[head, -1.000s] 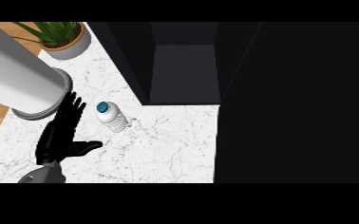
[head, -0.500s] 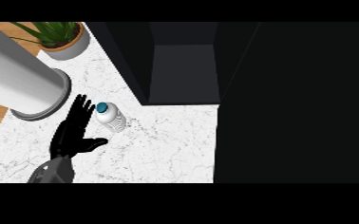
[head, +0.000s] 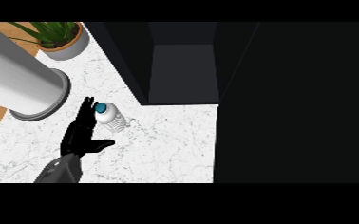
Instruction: Pick up the bottled water, place it into the cabinet and close the cabinet
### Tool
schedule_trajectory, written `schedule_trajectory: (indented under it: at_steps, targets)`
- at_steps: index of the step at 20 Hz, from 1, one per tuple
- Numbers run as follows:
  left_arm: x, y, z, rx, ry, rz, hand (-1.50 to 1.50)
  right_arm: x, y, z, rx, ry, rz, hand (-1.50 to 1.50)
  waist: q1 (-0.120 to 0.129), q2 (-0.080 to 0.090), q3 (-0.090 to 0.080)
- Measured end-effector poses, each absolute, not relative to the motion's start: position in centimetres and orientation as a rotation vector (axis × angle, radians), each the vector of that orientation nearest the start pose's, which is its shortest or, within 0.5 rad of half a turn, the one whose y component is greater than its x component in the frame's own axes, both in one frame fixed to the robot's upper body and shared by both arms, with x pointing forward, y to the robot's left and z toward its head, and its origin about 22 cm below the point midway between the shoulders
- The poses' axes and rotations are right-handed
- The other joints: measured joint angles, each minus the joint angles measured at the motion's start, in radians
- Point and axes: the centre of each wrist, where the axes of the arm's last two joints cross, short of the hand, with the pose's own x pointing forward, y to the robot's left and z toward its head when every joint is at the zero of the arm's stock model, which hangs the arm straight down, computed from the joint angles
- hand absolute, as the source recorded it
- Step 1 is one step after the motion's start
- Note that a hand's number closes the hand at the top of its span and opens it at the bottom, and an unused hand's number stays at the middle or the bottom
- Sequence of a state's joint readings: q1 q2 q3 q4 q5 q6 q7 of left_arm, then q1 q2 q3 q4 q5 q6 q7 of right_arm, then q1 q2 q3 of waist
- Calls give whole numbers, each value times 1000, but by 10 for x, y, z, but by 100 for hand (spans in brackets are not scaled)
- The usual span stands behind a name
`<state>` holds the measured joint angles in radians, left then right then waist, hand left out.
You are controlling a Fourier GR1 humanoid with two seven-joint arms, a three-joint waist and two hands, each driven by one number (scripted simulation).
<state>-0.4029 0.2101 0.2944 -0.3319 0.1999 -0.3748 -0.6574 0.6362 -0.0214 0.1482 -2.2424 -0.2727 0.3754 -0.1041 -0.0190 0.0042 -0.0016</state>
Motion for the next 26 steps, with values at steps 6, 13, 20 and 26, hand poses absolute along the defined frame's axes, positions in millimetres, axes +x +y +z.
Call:
schedule_trajectory:
  at_steps: [6, 13, 20, 26]
  targets:
    - [265, 313, -144, -241, -1447, 292, -150, 103, -235, 62, 408, -1804, 5, -150, -2, 1, 0]
    - [267, 305, -146, -317, -1427, 330, -150, 104, -240, 54, 419, -1804, 2, -150, -7, 1, 3]
    - [271, 298, -146, -376, -1422, 338, -150, 106, -235, 52, 432, -1793, 7, -150, -5, 0, 5]
    - [277, 284, -145, -422, -1417, 305, 150, 106, -238, 55, 430, -1788, 5, -150, -6, 0, 4]
